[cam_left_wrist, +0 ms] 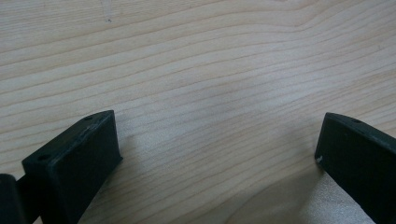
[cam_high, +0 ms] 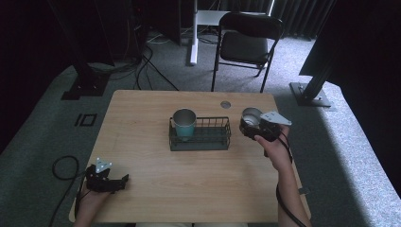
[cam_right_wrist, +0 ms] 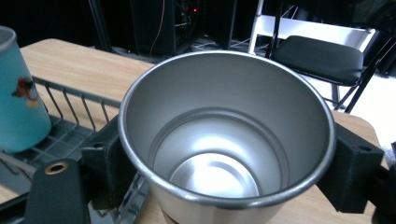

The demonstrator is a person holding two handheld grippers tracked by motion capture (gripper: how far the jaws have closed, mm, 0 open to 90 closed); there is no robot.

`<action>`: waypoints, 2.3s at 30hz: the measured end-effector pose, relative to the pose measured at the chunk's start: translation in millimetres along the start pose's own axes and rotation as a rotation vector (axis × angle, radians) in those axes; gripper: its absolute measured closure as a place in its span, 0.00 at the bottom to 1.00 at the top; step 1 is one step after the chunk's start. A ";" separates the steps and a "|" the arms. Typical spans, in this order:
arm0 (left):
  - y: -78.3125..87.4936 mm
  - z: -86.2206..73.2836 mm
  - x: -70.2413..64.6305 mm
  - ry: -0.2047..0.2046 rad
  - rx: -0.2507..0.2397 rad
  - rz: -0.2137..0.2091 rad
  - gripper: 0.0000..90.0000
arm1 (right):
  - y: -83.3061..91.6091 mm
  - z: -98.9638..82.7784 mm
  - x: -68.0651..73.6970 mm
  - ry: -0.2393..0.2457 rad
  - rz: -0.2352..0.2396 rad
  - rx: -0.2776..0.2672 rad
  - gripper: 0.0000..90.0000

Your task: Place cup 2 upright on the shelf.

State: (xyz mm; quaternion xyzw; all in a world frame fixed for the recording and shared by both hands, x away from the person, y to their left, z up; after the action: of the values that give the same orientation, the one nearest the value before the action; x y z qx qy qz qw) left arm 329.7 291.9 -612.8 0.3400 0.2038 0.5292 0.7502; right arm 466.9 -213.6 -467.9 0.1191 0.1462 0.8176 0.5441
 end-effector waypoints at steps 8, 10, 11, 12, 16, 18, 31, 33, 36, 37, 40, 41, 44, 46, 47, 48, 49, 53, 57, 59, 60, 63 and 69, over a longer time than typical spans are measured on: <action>0.0 0.0 0.0 0.000 0.000 0.000 0.00 | 1.0 12.9 9.9 0.014 0.027 -0.004 0.20; 0.0 -0.1 0.0 0.000 0.001 0.000 0.00 | 0.7 16.4 13.3 0.018 0.036 -0.008 0.20; 0.0 -0.1 0.0 0.000 0.001 0.000 0.00 | 0.2 18.5 15.5 0.018 0.039 -0.013 0.20; 0.0 0.0 0.0 0.000 0.001 0.000 0.00 | -0.1 19.3 17.1 0.021 0.044 -0.012 0.20; 0.0 0.0 0.0 0.000 0.000 0.000 0.00 | -3.0 24.6 26.8 0.028 0.064 -0.018 0.20; 0.0 0.0 0.0 0.000 0.000 0.000 0.00 | -3.6 25.3 28.8 0.030 0.071 -0.018 0.20; 0.0 -0.1 0.0 -0.001 0.001 0.000 0.00 | -15.2 33.5 57.5 0.058 0.127 -0.016 0.20; 0.0 0.0 0.0 0.000 0.000 0.000 0.00 | -17.2 34.5 61.6 0.058 0.135 -0.017 0.20; 0.0 0.0 0.0 0.000 0.000 0.000 0.00 | -20.5 34.7 68.1 0.061 0.148 -0.016 0.20; 0.0 0.0 0.0 0.000 0.000 0.000 0.00 | -21.7 34.4 70.2 0.062 0.150 -0.013 0.20; 0.0 0.0 0.0 0.000 0.000 0.000 0.00 | -25.8 33.6 76.4 0.073 0.161 -0.011 0.20; 0.0 0.0 0.0 0.000 0.000 0.000 0.00 | -27.1 33.3 78.5 0.075 0.167 -0.009 0.20; 0.0 0.0 0.0 0.000 0.000 0.000 0.00 | -31.5 32.5 83.3 0.077 0.171 -0.010 0.20; 0.1 -0.1 0.0 -0.001 0.001 0.000 0.00 | -34.4 31.6 86.3 0.075 0.174 -0.009 0.20; 0.1 -0.1 0.0 -0.001 0.001 0.000 0.00 | -35.9 30.8 87.8 0.073 0.177 -0.006 0.20; 0.1 0.0 0.0 0.000 0.001 0.000 0.00 | -37.2 29.9 89.3 0.072 0.181 -0.003 0.20; 0.1 -0.1 0.0 -0.001 0.001 0.000 0.00 | -38.6 29.0 90.4 0.073 0.181 -0.001 0.20; 0.0 0.0 0.0 0.000 0.000 0.000 0.00 | -43.7 25.8 93.6 0.077 0.176 0.004 0.20; 0.0 0.0 0.0 0.000 0.000 0.000 0.00 | -48.1 22.4 97.1 0.071 0.186 0.013 0.20; 0.0 0.0 0.0 0.000 0.000 0.000 0.00 | -50.0 20.3 99.2 0.076 0.188 0.020 0.20; 0.0 0.0 0.0 -0.001 0.000 0.000 0.00 | -51.1 19.3 100.3 0.077 0.190 0.022 0.20; 0.0 0.0 0.0 0.000 0.000 0.000 0.00 | -53.9 16.2 103.6 0.079 0.197 0.028 0.20; 0.0 0.0 0.0 -0.001 0.000 0.000 0.00 | -60.4 8.8 106.4 0.075 0.199 0.041 0.20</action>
State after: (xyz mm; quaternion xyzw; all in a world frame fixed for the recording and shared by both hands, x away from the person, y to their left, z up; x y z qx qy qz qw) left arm 329.6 291.9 -612.8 0.3404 0.2037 0.5290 0.7502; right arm 481.2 -92.3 -478.2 0.1135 0.1707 0.8682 0.4519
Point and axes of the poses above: each handheld gripper's, and its own axes: y roughly backward along the jaws, z roughly out of its top, x roughly to its left, the point moved 8 cm from there along -y, roughly forward along the jaws, and after that the axes turned 4 degrees about -y, right-handed, at the moved point
